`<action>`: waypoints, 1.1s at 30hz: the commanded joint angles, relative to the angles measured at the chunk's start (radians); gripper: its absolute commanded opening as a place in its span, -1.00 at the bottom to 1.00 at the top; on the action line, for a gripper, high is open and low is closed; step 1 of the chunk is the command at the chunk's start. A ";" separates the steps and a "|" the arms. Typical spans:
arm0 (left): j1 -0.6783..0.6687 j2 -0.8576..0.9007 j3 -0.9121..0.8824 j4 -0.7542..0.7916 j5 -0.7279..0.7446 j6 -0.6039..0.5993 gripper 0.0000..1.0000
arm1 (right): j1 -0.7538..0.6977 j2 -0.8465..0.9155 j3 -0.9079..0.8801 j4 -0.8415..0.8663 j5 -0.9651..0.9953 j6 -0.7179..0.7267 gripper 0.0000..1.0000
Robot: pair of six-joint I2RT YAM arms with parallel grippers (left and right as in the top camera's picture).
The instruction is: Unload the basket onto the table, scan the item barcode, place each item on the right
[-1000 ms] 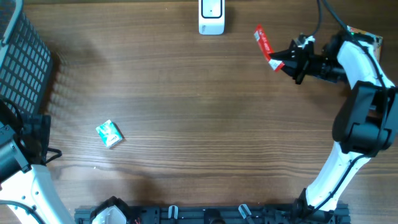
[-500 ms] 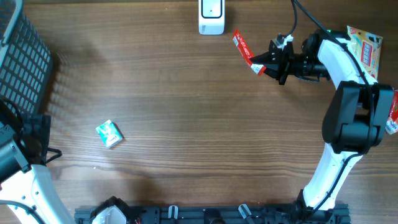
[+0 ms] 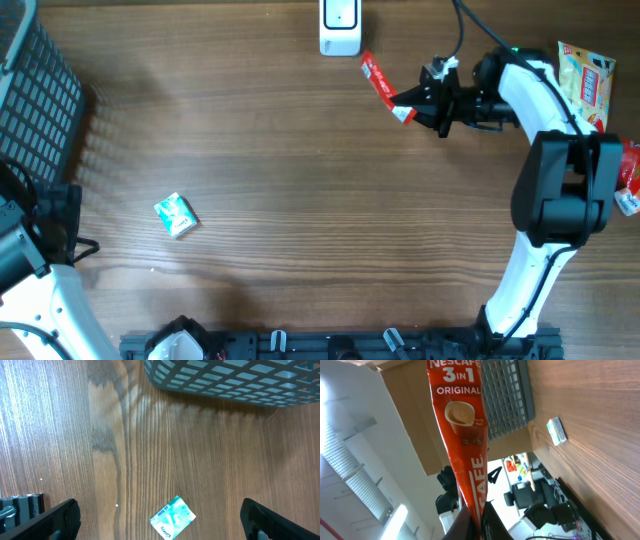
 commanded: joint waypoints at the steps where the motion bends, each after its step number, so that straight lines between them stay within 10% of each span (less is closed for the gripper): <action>1: 0.005 0.001 0.012 0.002 0.001 -0.010 1.00 | 0.029 -0.015 0.005 0.064 -0.063 0.080 -0.92; 23: 0.005 0.001 0.012 0.002 0.001 -0.010 1.00 | 0.051 -0.015 0.005 0.447 -0.062 0.463 -0.92; 33: 0.005 0.001 0.012 0.002 0.001 -0.010 1.00 | 0.093 -0.017 0.005 0.894 0.129 0.827 -0.92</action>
